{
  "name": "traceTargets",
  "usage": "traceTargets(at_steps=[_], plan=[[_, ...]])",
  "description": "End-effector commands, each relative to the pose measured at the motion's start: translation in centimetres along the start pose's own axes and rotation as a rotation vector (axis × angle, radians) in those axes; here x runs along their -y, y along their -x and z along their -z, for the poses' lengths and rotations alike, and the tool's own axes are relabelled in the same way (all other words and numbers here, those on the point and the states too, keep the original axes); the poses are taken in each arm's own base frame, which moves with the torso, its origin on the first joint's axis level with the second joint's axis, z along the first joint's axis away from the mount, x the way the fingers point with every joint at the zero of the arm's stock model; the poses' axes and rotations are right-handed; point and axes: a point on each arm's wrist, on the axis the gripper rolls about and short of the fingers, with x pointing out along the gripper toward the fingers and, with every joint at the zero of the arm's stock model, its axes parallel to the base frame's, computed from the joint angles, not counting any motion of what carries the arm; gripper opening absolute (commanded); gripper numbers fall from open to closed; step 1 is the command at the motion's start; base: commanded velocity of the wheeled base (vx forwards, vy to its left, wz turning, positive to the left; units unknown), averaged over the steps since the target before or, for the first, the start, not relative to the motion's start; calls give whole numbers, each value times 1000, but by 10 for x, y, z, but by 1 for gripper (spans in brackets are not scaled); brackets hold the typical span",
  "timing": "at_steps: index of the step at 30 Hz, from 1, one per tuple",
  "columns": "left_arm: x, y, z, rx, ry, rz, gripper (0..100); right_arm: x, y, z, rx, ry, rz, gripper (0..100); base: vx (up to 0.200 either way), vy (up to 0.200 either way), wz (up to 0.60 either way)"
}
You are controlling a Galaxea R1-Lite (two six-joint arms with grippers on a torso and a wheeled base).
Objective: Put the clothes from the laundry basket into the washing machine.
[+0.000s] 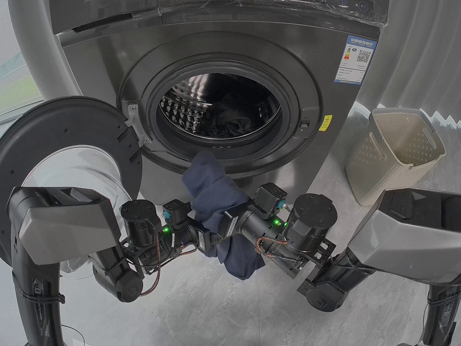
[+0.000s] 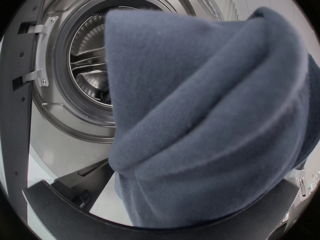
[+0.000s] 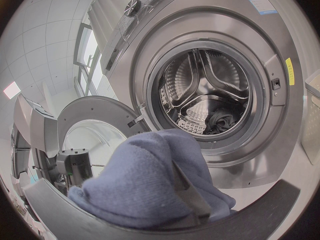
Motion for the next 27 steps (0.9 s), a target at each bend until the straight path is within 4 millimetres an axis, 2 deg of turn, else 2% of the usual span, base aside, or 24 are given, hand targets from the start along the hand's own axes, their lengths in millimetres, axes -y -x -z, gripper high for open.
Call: traceTargets(at_steps=[1,9,10,16,20,24,27], plan=[[0,-1,3,-6,1,2,100,-1,0,0,2,-4,-2,0,0,0,0],[3,-8,2,11,6,12,100,-1,-1,0,4,-5,-2,0,0,0,0],[3,-10,3,13,7,10,0,-1,-1,0,5,-6,-3,0,0,0,0],[1,-17,6,23,13,-15,0,-1,-1,0,6,-7,-1,0,0,0,0],[-5,-20,4,43,36,-63,0,7,-1,-4,11,-3,18,0,0,0,0],[-15,-15,-5,65,41,-94,0,26,-1,-15,36,-4,65,0,0,0,0],[-17,-8,-19,94,37,-104,0,43,0,-18,42,4,105,0,0,0,0]])
